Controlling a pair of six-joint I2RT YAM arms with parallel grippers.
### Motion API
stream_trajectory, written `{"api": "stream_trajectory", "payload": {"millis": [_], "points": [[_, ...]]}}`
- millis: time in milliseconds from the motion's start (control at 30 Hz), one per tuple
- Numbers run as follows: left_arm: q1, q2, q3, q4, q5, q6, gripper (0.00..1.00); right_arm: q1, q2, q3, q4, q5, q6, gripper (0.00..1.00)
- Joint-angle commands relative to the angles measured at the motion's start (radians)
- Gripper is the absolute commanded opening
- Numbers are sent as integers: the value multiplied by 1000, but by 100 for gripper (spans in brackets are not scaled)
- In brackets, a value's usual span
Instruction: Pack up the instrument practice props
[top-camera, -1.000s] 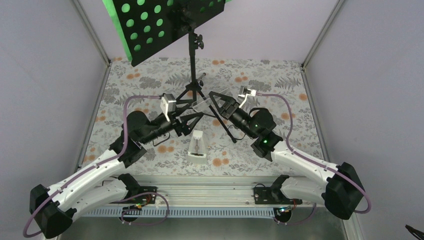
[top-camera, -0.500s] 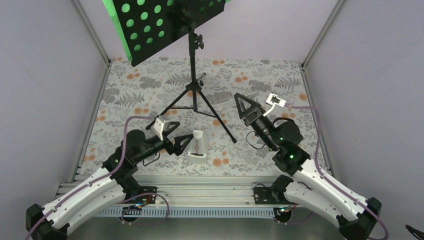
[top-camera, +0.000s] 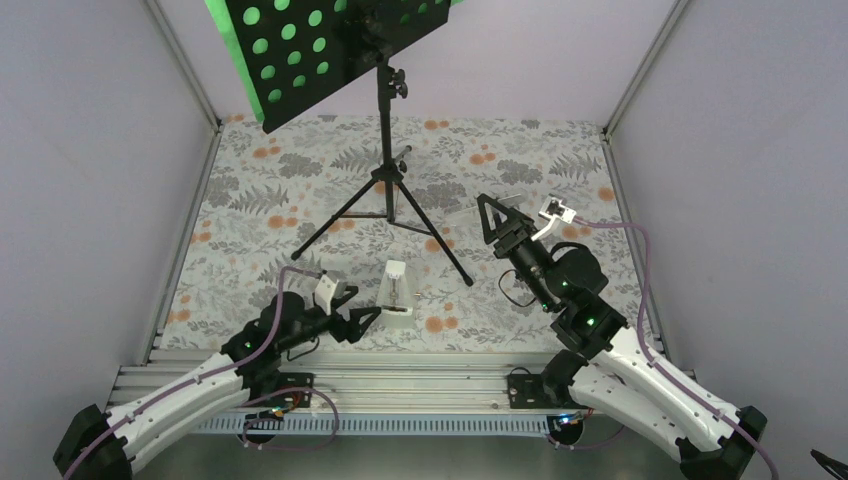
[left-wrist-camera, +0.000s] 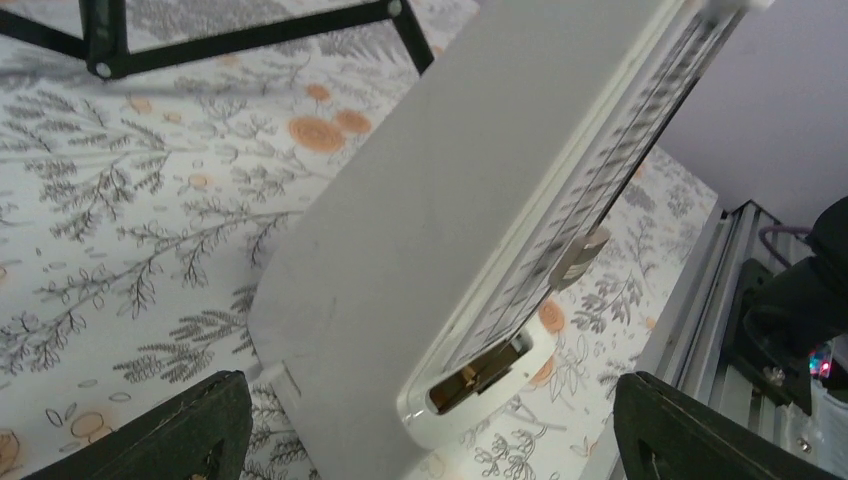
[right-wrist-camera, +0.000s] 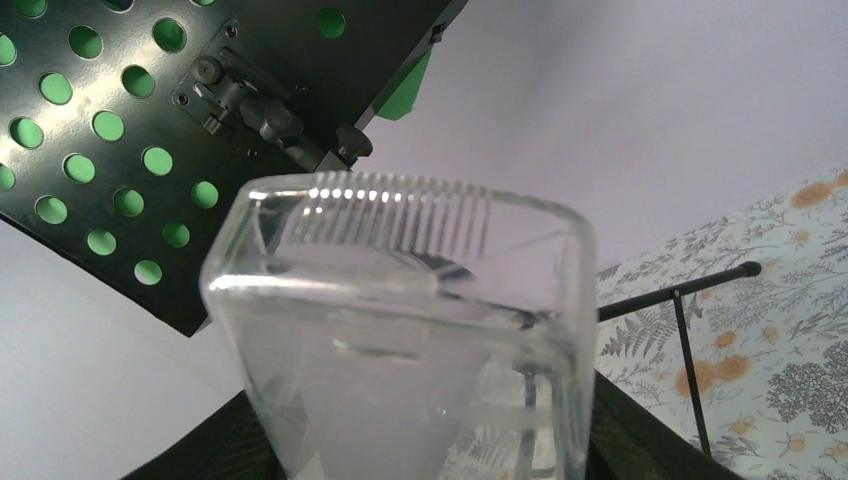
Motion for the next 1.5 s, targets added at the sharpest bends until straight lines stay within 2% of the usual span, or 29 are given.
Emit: {"api": "stream_trajectory", "payload": {"millis": [0, 133, 267, 533, 667, 867, 1067, 1300, 1467], "points": [[-13, 65, -6, 85, 13, 54, 90, -4, -2, -17, 37, 39, -23, 48], [-32, 181, -1, 155, 7, 81, 90, -4, -7, -34, 60, 41, -18, 48], [-99, 319, 18, 234, 13, 115, 90, -6, -10, -44, 78, 42, -12, 48], [-244, 505, 64, 282, -185, 131, 89, -7, -14, -43, 90, 41, -16, 48], [-309, 584, 78, 328, -284, 110, 83, -9, -15, -44, 91, 45, -17, 48], [-393, 716, 153, 351, -443, 78, 64, -8, -17, -46, 92, 42, -14, 48], [-430, 845, 231, 361, -543, -18, 53, -10, -21, -46, 82, 44, -16, 48], [-446, 903, 260, 408, -550, -63, 49, -10, -35, -44, 53, 56, -30, 48], [-446, 817, 247, 403, -549, -64, 50, -11, -41, -40, 25, 65, -56, 47]]}}
